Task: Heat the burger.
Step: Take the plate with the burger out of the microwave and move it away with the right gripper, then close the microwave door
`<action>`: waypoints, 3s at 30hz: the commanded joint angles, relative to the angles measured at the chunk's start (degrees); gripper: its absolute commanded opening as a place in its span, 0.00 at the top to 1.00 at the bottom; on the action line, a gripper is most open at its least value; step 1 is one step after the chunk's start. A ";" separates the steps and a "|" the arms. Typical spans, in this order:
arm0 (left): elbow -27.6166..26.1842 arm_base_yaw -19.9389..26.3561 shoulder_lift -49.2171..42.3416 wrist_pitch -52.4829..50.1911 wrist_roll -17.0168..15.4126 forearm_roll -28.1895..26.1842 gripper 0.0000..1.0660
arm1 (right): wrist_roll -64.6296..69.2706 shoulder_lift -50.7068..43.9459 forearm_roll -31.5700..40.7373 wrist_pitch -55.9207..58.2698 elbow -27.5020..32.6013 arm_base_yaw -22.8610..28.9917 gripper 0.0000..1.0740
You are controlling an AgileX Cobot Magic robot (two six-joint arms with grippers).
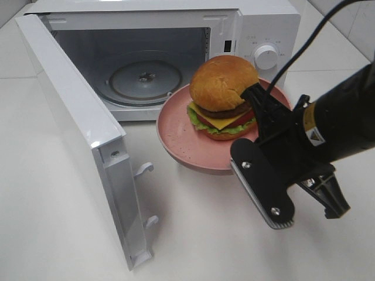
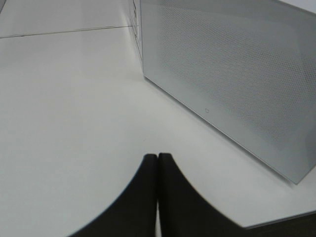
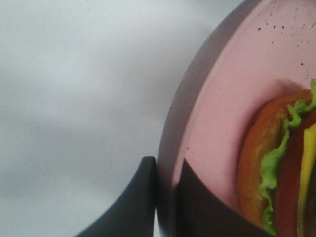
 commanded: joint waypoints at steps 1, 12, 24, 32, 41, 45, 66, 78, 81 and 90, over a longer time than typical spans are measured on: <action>0.11 -0.06 -0.29 -0.74 0.11 -0.11 1.00 | 1.49 -4.76 -1.60 -0.80 2.69 -0.17 1.00; 0.11 -0.06 -0.29 -0.74 0.11 -0.11 1.00 | 11.92 -13.75 -1.60 2.81 10.37 -0.17 1.00; 0.11 -0.06 -0.29 -0.74 0.11 -0.11 1.00 | 36.73 -13.81 -6.82 6.19 11.63 -0.34 1.00; 0.11 -0.06 -0.29 -0.74 0.11 -0.11 1.00 | 55.00 -8.14 -17.19 8.31 11.63 -0.34 1.00; 0.11 -0.06 -0.29 -0.74 0.11 -0.11 1.00 | 76.49 4.24 -29.79 7.91 10.83 -0.34 1.00; 0.11 -0.06 -0.29 -0.74 0.11 -0.11 1.00 | 80.84 8.54 -29.91 8.19 8.94 -2.41 1.00; 0.11 -0.06 -0.29 -0.74 0.11 -0.11 1.00 | 86.23 15.87 -27.90 3.95 4.70 -14.32 0.92; 0.11 -0.06 -0.29 -0.74 0.11 -0.11 1.00 | 86.23 13.52 -16.67 2.52 3.27 -14.15 0.51; 0.11 -0.06 -0.29 -0.74 0.11 -0.11 1.00 | 86.23 11.92 -11.29 3.04 1.03 -14.15 0.47; 0.11 -0.06 -0.29 -0.74 0.11 -0.11 1.00 | 85.37 7.85 2.29 12.03 -6.36 -14.44 0.37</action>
